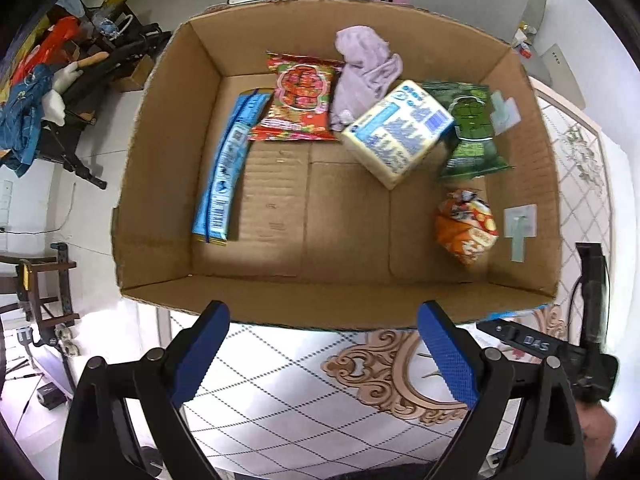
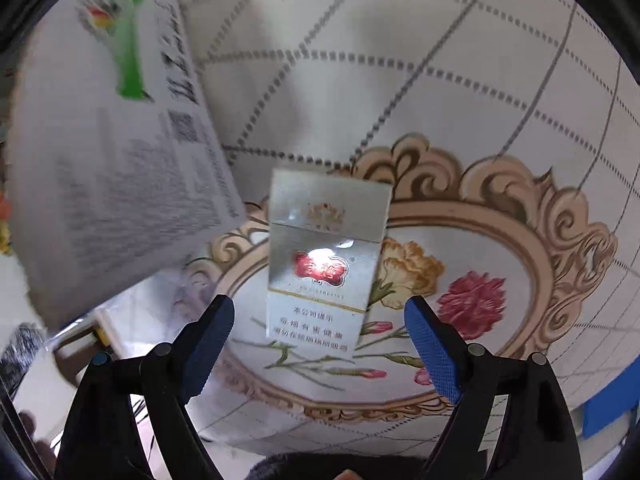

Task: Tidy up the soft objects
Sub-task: 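Lower the right tool to the white cigarette pack and grasp it, then carry the cigarette pack into the box and open the right tool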

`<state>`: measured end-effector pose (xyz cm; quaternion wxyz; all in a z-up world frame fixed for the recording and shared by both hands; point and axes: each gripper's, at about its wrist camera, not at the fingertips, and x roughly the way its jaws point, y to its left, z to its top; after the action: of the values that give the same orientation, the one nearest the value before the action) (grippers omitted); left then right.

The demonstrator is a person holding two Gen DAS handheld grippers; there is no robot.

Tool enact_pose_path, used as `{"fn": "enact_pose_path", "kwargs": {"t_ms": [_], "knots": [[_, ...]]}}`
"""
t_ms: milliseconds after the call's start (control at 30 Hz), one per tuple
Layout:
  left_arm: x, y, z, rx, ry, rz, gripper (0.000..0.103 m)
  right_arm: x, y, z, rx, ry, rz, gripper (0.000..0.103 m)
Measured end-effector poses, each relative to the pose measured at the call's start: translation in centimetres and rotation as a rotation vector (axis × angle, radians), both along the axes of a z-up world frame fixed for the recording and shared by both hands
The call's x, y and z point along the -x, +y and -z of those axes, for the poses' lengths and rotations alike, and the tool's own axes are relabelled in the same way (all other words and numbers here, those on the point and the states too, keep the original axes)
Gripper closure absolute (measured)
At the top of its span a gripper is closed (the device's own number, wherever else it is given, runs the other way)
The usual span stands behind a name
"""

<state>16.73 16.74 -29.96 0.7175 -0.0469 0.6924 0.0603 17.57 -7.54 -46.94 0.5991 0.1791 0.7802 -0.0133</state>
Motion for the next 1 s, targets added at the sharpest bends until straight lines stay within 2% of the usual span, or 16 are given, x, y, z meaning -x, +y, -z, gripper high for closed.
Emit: {"fn": "enact_pose_path", "kwargs": {"t_ms": [67,100,133,200,400,533,633,733,800,867,1000], "knots": [[0.0,0.5,0.1,0.001,0.002,-0.013,0.007,0.0,1.2,-0.2,0.102,-0.029,-0.005,0.016],[0.0,0.8,0.1,0.001,0.002,-0.019,0.007,0.0,1.7,-0.3,0.142,-0.033,-0.017,0.022],[0.0,1.0,0.1,0.0,0.001,-0.023,0.007,0.0,2.2,-0.5,0.189,-0.039,-0.035,0.033],[0.1,1.1,0.0,-0.003,-0.004,-0.027,0.007,0.2,3.0,-1.1,0.23,-0.061,-0.08,0.045],[0.6,0.4,-0.1,0.019,-0.009,-0.011,0.007,1.4,2.4,-2.5,0.242,-0.061,-0.131,0.045],[0.9,-0.4,-0.9,0.023,-0.024,0.015,0.007,2.7,0.5,-6.2,0.183,-0.101,-0.073,0.045],[1.2,-0.5,-2.1,0.047,-0.038,0.025,0.007,3.2,-1.1,-10.6,0.129,-0.168,-0.027,0.045],[1.2,-0.1,-3.8,0.066,-0.072,0.019,0.007,2.9,-1.9,-16.5,0.066,-0.275,-0.017,0.045],[1.1,0.7,-4.8,0.072,-0.094,0.006,0.007,1.2,-0.7,-20.1,0.04,-0.344,-0.066,0.045],[0.8,1.3,-5.2,0.078,-0.106,-0.004,0.007,0.0,1.7,-22.3,0.005,-0.387,-0.114,0.045],[-0.2,3.6,-4.2,0.076,-0.083,-0.04,0.007,-2.7,8.3,-23.5,-0.067,-0.425,-0.242,0.045]]}}
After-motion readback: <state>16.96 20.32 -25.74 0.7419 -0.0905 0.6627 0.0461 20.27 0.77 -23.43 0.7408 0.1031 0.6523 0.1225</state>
